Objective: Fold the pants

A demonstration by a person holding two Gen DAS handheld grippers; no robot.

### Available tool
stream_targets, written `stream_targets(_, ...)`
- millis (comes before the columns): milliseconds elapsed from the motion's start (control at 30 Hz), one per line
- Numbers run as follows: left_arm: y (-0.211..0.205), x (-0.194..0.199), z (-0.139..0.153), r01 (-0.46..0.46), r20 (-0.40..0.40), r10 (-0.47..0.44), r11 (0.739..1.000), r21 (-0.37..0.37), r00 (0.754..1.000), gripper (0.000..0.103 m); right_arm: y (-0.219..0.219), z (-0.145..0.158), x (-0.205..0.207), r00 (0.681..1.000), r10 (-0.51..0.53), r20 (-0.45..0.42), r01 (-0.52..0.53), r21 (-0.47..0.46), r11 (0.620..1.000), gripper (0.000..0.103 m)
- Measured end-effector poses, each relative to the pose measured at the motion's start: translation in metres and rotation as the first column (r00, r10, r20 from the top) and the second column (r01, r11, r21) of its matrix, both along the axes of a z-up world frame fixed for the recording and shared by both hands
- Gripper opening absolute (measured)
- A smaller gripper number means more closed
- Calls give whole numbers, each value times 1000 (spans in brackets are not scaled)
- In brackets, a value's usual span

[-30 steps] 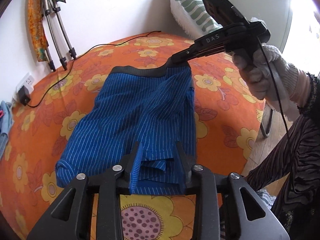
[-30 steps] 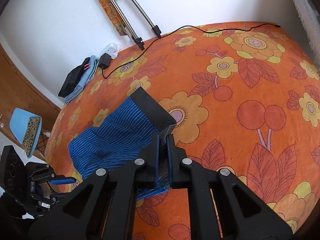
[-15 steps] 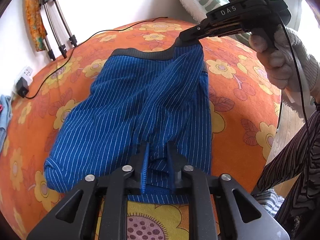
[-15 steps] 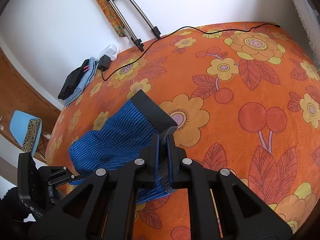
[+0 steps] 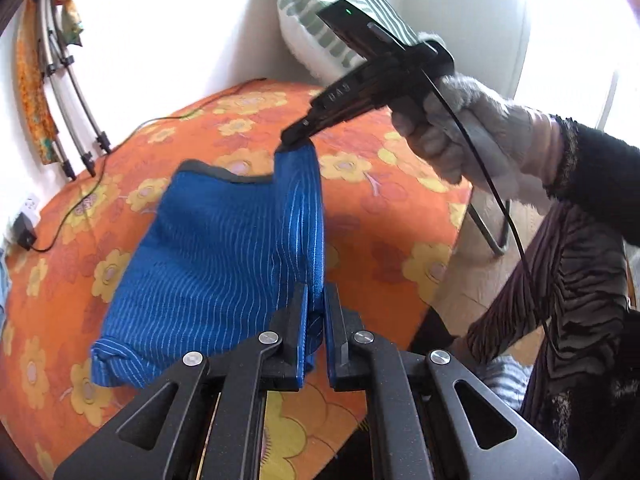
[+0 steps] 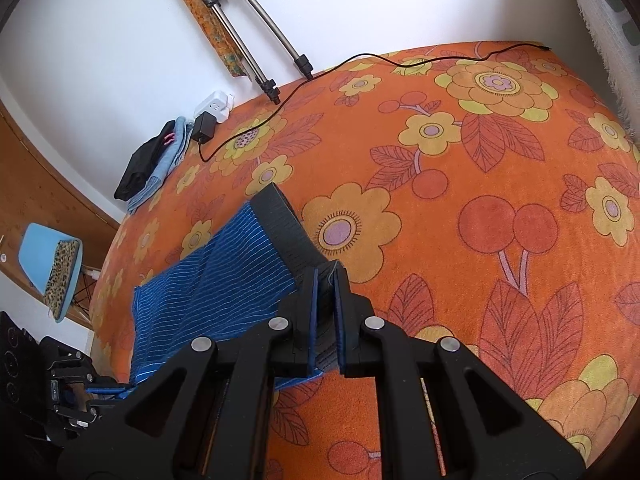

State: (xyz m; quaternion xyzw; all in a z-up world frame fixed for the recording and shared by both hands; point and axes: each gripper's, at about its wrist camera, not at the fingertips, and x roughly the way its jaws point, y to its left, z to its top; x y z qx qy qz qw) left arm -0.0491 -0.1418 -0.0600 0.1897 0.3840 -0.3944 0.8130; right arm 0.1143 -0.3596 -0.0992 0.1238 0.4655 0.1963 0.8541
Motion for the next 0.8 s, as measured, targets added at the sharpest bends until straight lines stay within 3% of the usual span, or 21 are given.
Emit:
stream_targets(67, -2, -4, -10, 5, -29, -4, 1000, 30, 1000, 14, 0, -6, -5, 1000, 8, -27, -9, -36, 999, 37)
stream_targets(100, 0, -4, -12, 2, -52, -1, 1000, 24, 999, 14, 0, -6, -8, 1000, 5, -17, -6, -58, 998, 40)
stream_targets(200, 14, 1, -1, -32, -77, 30, 999, -31, 997, 17, -2, 1, -13, 1000, 13, 2, -13, -79, 997, 41)
stream_targets(233, 20, 4, 5, -54, -73, 51, 997, -51, 996, 22, -2, 4, -14, 1000, 16, 10, -15, -82, 996, 41)
stream_targets(400, 66, 42, 21, -245, -46, 241, 966, -80, 969, 27, 2, 20, -7, 998, -1, 63, 8, -114, 993, 41)
stream_targets(533, 99, 67, 14, -354, -88, 347, 931, -87, 934, 27, 12, 22, 14, 999, 9, 51, -6, -59, 998, 42)
stream_targets(567, 103, 71, 11, -364, -105, 354, 927, -95, 929, 30, 15, 22, 20, 999, 9, 45, -7, -40, 999, 42)
stream_targets(600, 105, 73, 7, -372, -109, 362, 924, -92, 926, 41, 18, 21, 28, 999, 10, 40, -10, -14, 1000, 42)
stream_targets(633, 107, 76, 3, -382, -108, 372, 921, -84, 922, 45, 20, 21, 35, 999, 9, 31, -9, 11, 1000, 43)
stream_targets(733, 113, 87, -12, -411, -145, 399, 910, -61, 905, 48, 33, 19, 53, 999, 29, 19, -29, 45, 999, 56)
stream_targets(800, 117, 92, -18, -419, -158, 407, 907, -53, 900, 48, 46, 18, 65, 999, 48, 17, -48, 25, 999, 58)
